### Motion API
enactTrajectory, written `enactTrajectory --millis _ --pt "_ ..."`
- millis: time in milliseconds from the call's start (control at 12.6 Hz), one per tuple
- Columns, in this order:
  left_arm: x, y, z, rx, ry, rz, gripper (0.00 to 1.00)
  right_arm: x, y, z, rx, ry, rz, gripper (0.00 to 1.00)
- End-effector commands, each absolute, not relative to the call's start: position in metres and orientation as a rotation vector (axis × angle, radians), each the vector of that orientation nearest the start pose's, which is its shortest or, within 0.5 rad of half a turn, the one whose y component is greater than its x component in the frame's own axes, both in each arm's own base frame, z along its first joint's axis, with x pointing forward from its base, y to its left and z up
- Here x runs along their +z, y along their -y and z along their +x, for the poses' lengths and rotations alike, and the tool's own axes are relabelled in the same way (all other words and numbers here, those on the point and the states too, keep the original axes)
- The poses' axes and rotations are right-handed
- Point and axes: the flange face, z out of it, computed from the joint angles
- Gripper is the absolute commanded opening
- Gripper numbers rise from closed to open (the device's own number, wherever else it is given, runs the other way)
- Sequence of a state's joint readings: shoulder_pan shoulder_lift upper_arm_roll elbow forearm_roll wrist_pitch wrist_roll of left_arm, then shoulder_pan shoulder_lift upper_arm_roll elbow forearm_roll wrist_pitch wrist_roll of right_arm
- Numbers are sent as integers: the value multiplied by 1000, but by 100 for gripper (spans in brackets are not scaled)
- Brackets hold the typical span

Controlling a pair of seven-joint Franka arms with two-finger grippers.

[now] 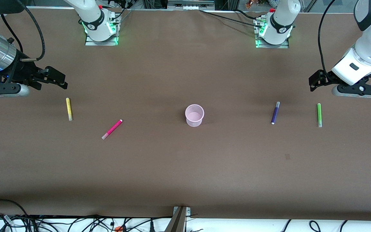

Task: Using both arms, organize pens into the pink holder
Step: 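Move the left gripper toward the blue pen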

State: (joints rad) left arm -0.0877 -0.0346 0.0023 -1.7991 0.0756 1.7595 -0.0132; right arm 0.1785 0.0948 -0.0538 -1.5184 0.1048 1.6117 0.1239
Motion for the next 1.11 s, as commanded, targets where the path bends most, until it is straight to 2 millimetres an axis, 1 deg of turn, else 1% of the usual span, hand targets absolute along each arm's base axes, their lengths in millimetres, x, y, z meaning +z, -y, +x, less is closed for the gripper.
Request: enactTrajectory --millis 0,238,317,396,634,793,872,1030 --pt "557 41 554 18 -135 -3062 100 603 -84 580 4 9 -3055 100" --pt "558 41 556 13 -120 -3063 100 603 -84 580 2 9 -3055 100" --pt "556 41 556 29 -120 -3062 100 603 -84 580 -3 9 -3056 100" --pt "547 40 555 92 -126 -3059 100 603 -83 581 -4 7 -3061 100" --pt "490 32 559 397 -121 -3028 100 603 -80 581 -8 8 -3084 100" --pt "435 29 572 537 -125 -2991 100 602 -80 581 -6 8 -3085 100" --pt "407 30 580 574 -133 -2982 100 602 -80 582 -20 11 -3095 100" --pt "362 37 594 543 -158 -2990 100 602 -83 581 -23 24 -3110 100"
